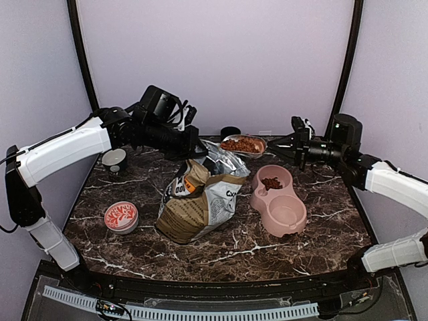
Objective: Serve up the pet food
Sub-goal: Collect the pet food from the pet food bag.
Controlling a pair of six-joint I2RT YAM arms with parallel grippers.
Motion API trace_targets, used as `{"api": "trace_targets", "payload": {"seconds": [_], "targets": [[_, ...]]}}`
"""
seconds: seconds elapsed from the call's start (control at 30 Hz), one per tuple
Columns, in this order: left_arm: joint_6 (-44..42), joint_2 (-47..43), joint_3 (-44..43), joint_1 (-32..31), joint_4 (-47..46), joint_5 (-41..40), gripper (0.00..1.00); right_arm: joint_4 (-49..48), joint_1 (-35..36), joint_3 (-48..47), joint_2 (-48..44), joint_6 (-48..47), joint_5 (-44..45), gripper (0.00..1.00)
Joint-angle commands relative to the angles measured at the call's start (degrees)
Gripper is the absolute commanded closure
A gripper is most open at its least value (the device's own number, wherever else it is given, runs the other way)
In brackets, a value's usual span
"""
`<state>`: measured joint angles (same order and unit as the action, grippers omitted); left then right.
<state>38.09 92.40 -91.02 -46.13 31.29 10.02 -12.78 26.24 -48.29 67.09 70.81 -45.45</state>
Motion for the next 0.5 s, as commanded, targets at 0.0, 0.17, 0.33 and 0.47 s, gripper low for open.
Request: {"api": "trace_targets", "payload": {"seconds": [0.0, 0.17, 0.33, 0.47], "targets": [[-1.22, -1.78, 1.04, 0.76, 0.62, -1.5, 1.0, -1.87, -2.91, -1.5, -2.78, -0.58, -2.84, 1.0], [-1.3, -1.72, 1.07, 0.74, 0.67, -1.58, 1.0, 0.12, -5.72, -1.32, -4.29, -1.64, -4.14, 1.0], [-1.44, -1.59, 1.02, 0.78, 0.66, -1.67, 1.0, 0.8, -8.99, -0.13, -5.53, -1.85, -5.39, 1.0], [-1.67, -1.47, 0.94, 0.78, 0.75, -1.67, 1.0, 1.31, -11.77, 0.83, -6.45, -2.31, -6.64, 1.0]]}}
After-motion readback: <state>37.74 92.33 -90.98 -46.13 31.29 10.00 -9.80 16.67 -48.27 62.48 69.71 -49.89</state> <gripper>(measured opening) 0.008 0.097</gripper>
